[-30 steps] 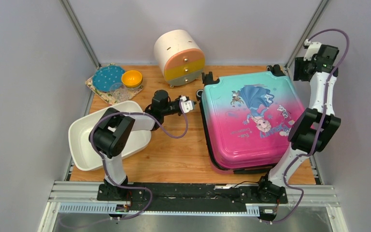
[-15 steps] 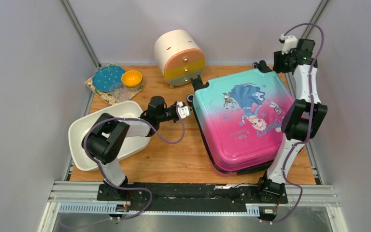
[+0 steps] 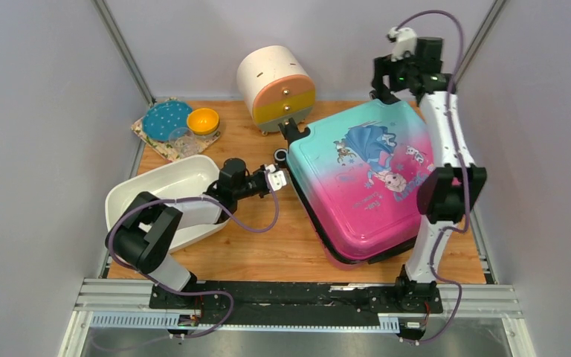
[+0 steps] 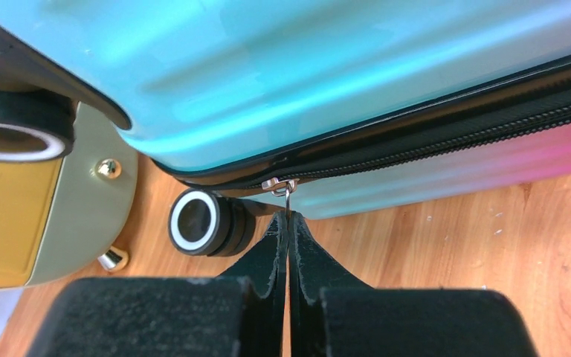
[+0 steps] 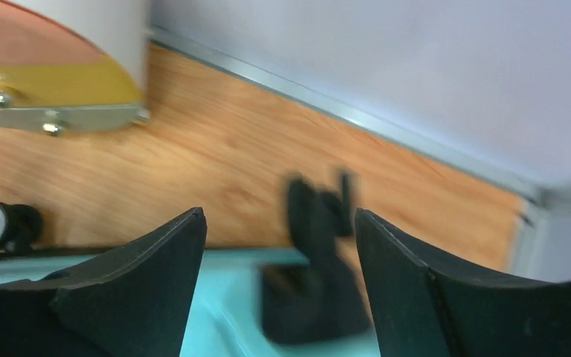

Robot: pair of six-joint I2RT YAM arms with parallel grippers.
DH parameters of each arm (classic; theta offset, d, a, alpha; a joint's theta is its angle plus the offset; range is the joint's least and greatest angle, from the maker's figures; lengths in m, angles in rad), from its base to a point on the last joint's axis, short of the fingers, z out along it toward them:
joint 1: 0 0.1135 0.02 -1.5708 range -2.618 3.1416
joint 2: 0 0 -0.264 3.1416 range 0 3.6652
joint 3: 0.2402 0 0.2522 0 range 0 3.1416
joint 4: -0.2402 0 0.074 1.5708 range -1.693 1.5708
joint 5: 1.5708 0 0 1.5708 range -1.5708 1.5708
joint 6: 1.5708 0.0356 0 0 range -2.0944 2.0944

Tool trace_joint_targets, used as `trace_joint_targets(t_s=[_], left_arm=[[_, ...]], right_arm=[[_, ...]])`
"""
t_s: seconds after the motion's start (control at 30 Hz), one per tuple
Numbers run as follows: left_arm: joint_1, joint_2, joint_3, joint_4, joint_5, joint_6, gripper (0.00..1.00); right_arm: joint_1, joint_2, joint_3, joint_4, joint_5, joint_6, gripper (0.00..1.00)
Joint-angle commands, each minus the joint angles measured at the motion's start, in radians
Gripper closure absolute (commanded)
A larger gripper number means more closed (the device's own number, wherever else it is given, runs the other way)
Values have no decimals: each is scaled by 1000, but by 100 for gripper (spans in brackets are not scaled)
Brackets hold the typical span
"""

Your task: Open, take out, and arrange the luggage

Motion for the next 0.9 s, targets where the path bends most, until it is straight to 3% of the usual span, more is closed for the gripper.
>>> trace_joint_targets(t_s=[0.0,0.13,0.2,0.33,0.47,0.63,0.87], left_arm=[[-51,-36,-2,41,83,-34,100],[-94,-15,36,41,79,-49,100],[-117,2,64,31,71,-54,100],[-137,44,105,12,45,-83,100],[-151,73,157,3,8,-118,100],[-184,105,210,-5,-4,-127,100],[-221,116,228,18,3,-146,100]], right_arm=[[-211,-361,-148,-74,110,-15,21],[-363,-545,-262,-350,87,-119,20],[-411,-655,-413,-494,97,-175,23],[-540,-847,-740,-582,156,-351,25],[-629,-971,-961,-663,162,-420,30],[-640,-975,-1084,-621,92,-371,32],[-638,-678,-902,-418,35,-181,35]])
